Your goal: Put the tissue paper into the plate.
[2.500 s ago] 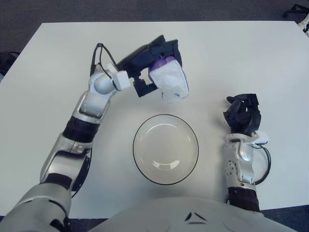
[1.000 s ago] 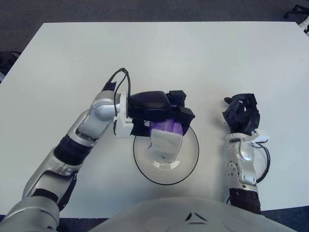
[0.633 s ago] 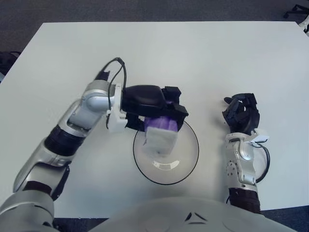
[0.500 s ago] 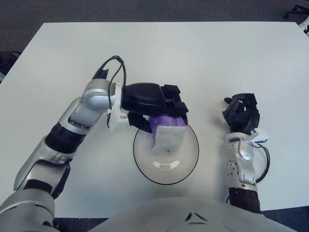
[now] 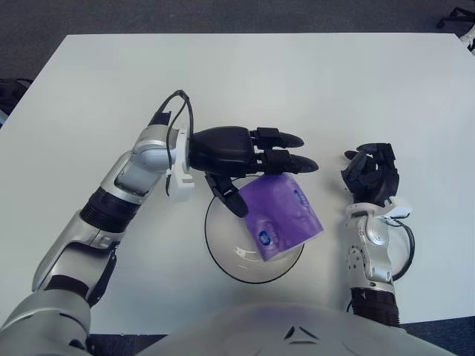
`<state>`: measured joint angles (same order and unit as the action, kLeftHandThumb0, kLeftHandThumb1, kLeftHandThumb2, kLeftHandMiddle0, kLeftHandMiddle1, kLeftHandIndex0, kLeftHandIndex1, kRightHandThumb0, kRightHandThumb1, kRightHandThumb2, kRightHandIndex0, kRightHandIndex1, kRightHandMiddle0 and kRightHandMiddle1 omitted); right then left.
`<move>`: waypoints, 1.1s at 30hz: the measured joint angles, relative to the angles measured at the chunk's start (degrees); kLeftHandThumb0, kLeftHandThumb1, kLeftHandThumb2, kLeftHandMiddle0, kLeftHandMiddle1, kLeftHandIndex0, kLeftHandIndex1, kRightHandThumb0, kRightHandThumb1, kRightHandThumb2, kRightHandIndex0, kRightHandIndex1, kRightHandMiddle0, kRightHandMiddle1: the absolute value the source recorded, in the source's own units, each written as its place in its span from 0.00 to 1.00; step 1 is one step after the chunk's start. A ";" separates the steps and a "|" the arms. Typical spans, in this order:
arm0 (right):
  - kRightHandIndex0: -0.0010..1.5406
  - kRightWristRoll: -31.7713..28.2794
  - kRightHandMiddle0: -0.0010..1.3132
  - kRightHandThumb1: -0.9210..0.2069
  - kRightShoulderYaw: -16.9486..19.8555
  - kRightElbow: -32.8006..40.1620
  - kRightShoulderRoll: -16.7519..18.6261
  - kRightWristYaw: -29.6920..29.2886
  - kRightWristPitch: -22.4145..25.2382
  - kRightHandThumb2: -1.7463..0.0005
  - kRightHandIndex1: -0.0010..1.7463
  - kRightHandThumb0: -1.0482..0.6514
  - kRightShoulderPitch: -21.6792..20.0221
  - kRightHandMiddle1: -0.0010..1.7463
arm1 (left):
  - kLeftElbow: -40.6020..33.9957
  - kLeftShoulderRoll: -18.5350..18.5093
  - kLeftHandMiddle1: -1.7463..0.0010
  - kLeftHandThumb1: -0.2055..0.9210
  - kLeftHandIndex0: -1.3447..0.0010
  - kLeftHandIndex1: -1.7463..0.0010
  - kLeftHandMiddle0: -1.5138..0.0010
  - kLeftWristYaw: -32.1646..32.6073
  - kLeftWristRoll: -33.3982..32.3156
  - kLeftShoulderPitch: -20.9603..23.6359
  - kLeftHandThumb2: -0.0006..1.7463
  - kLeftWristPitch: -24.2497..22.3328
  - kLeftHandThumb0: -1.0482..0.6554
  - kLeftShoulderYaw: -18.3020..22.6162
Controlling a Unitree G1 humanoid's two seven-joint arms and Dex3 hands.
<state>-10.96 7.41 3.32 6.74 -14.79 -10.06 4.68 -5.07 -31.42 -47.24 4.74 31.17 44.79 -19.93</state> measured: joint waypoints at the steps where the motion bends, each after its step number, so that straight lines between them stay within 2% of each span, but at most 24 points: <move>1: 0.46 0.27 0.34 0.35 -0.05 -0.03 0.00 -0.04 -0.01 0.39 0.94 0.37 0.00 1.00 | 0.28 0.00 1.00 1.00 1.00 1.00 1.00 0.10 -0.02 0.00 0.24 0.28 0.00 0.00; 12: 0.46 0.66 0.34 0.35 -0.26 0.11 0.03 -0.53 0.00 0.39 0.96 0.37 0.08 1.00 | 1.56 0.02 1.00 1.00 1.00 1.00 1.00 1.54 0.04 0.01 0.23 2.88 0.00 0.01; 19: 0.45 0.80 0.33 0.33 -1.22 1.27 0.01 -1.36 0.20 0.41 0.93 0.37 1.14 1.00 | 1.87 -0.01 1.00 1.00 1.00 1.00 1.00 1.98 0.05 0.01 0.21 3.27 0.00 0.02; 24: 0.43 0.78 0.31 0.31 -1.38 1.57 -0.03 -1.43 0.74 0.43 0.92 0.38 1.21 1.00 | 2.73 -0.09 1.00 1.00 1.00 1.00 1.00 2.01 -0.26 0.12 0.25 3.28 0.00 0.38; 25: 0.43 0.76 0.31 0.30 -1.36 1.56 -0.03 -1.42 0.76 0.43 0.91 0.38 1.21 1.00 | 3.40 -0.18 0.93 1.00 1.00 0.96 1.00 2.01 -0.51 0.24 0.25 3.30 0.01 0.66; 26: 0.42 0.66 0.31 0.30 -1.31 1.53 -0.04 -1.30 0.76 0.43 0.91 0.38 1.20 1.00 | 4.29 -0.30 0.81 1.00 1.00 0.90 1.00 2.01 -0.94 0.40 0.26 3.34 0.03 1.07; 27: 0.42 0.41 0.31 0.30 -1.18 1.43 -0.05 -1.06 0.75 0.44 0.91 0.38 1.18 1.00 | 5.39 -0.49 0.66 0.98 1.00 0.75 0.99 2.05 -1.50 0.57 0.27 3.42 0.05 1.88; 28: 0.42 0.17 0.31 0.29 -1.02 1.29 -0.05 -0.73 0.70 0.44 0.91 0.38 1.09 1.00 | 5.98 -0.78 0.42 0.92 1.00 0.52 0.98 2.39 -1.69 0.55 0.33 2.97 0.08 2.86; 29: 0.41 -0.09 0.30 0.29 -0.82 1.12 -0.05 -0.45 0.60 0.44 0.90 0.38 1.01 1.00 | 6.29 -1.05 0.27 0.85 0.94 0.33 0.92 2.94 -1.86 0.39 0.39 2.39 0.13 4.13; 30: 0.41 -0.36 0.30 0.29 -0.59 0.94 -0.05 -0.08 0.49 0.44 0.90 0.38 0.88 1.00 | 5.64 -1.26 0.17 0.80 0.91 0.21 0.87 4.05 -1.99 -0.31 0.44 0.93 0.15 5.77; 31: 0.41 -0.67 0.30 0.29 -0.41 0.85 -0.05 0.16 0.37 0.44 0.90 0.38 0.84 1.00 | 4.65 -1.28 0.14 0.79 0.89 0.17 0.86 5.22 -2.17 -1.02 0.45 -0.44 0.17 7.24; 32: 0.41 -1.06 0.30 0.28 -0.27 0.78 -0.05 0.45 0.24 0.45 0.90 0.38 0.80 1.00 | 3.23 -1.08 0.09 0.73 0.81 0.11 0.77 6.92 -2.41 -2.29 0.51 -2.20 0.24 9.03; 33: 0.41 -1.32 0.30 0.28 -0.18 0.72 -0.05 0.68 0.17 0.45 0.89 0.38 0.77 1.00 | 1.46 -0.75 0.07 0.71 0.78 0.09 0.73 8.49 -2.37 -3.51 0.53 -3.87 0.26 10.36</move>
<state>-12.29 7.23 4.04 6.69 -14.10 -9.89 5.45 -3.61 -32.18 -38.74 2.37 27.66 40.93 -9.57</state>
